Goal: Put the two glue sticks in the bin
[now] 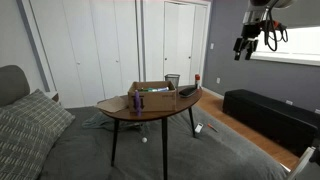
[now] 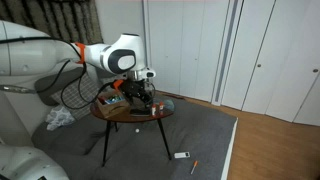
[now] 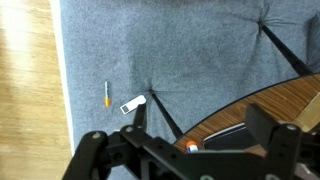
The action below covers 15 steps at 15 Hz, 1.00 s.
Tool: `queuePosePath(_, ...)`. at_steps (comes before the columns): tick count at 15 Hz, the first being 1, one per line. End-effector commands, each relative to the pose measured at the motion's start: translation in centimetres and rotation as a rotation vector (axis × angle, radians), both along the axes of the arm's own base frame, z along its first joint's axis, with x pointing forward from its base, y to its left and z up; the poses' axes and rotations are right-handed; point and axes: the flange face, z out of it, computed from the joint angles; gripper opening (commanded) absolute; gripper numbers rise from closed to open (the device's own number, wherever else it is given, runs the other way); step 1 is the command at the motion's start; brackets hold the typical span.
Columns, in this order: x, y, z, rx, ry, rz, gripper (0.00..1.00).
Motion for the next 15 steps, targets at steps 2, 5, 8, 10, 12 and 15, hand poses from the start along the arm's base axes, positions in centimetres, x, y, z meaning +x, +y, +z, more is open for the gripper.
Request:
queuePosePath(2, 0.0, 0.0, 0.1, 0.000, 0.000, 0.000, 1.00)
queuePosePath(5, 0.0, 0.0, 0.1, 0.000, 0.000, 0.000, 1.00)
queuePosePath(8, 0.0, 0.0, 0.1, 0.000, 0.000, 0.000, 1.00)
queuePosePath(10, 0.0, 0.0, 0.1, 0.000, 0.000, 0.000, 1.00)
queuePosePath(12, 0.6, 0.0, 0.0, 0.006, -0.014, 0.010, 1.00)
queuePosePath(15, 2.4, 1.1, -0.5, 0.026, -0.028, 0.040, 1.00)
